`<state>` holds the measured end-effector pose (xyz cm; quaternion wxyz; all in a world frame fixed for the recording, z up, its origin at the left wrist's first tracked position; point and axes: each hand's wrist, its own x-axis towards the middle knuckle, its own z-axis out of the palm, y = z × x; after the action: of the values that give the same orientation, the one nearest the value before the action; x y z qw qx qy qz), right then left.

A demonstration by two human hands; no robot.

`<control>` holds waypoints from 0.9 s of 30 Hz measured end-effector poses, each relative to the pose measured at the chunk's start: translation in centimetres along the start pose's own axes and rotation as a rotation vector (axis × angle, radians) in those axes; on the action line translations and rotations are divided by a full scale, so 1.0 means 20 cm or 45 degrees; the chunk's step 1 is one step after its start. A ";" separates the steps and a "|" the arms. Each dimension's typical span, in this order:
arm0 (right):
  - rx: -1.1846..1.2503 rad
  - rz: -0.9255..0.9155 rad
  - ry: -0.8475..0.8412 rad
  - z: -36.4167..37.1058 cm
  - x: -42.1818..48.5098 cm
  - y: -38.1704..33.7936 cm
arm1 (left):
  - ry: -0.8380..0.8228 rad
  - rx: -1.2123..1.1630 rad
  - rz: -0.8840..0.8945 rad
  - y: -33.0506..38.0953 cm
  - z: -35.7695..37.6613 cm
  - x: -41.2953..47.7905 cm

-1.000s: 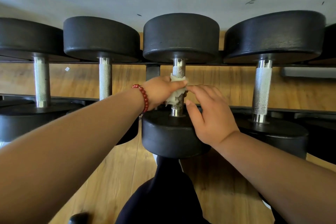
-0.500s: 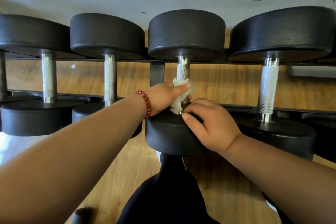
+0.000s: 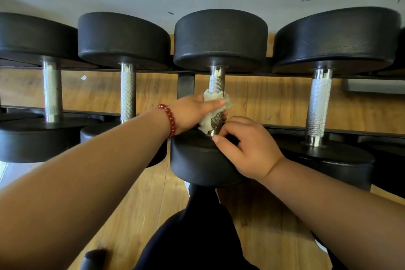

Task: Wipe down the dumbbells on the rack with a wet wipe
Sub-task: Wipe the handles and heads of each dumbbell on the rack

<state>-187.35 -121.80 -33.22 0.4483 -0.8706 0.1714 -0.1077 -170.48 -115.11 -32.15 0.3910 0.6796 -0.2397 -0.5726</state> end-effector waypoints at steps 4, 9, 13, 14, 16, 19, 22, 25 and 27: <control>0.018 0.013 -0.016 0.00 0.00 0.00 | 0.175 -0.128 0.032 0.05 0.01 0.06; 0.023 0.049 -0.055 0.00 0.01 0.00 | 0.202 -0.140 0.122 0.05 0.02 0.11; 0.045 0.028 -0.028 0.00 0.01 0.01 | -0.064 -0.032 -0.040 0.01 -0.03 0.04; 0.038 0.033 -0.029 0.00 0.01 0.01 | -0.031 -0.048 -0.041 0.03 -0.03 0.04; 0.023 0.053 -0.041 0.00 0.01 0.01 | 0.114 -0.158 0.004 0.10 -0.03 0.07; 0.009 0.069 -0.046 0.00 0.01 0.01 | 0.268 -0.432 0.082 0.17 0.00 0.14; 0.032 0.046 -0.031 0.00 0.01 0.01 | 0.187 -0.371 0.064 0.11 0.03 0.11; 0.037 0.037 -0.036 0.00 0.01 0.01 | -0.037 -0.355 -0.065 0.03 0.03 0.05; 0.033 0.038 -0.037 0.00 0.01 0.01 | -0.086 -0.318 -0.093 0.04 0.00 0.03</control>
<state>-187.15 -122.00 -33.30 0.4636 -0.8636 0.1762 -0.0905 -170.23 -116.01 -31.95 0.4431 0.6141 -0.1546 -0.6345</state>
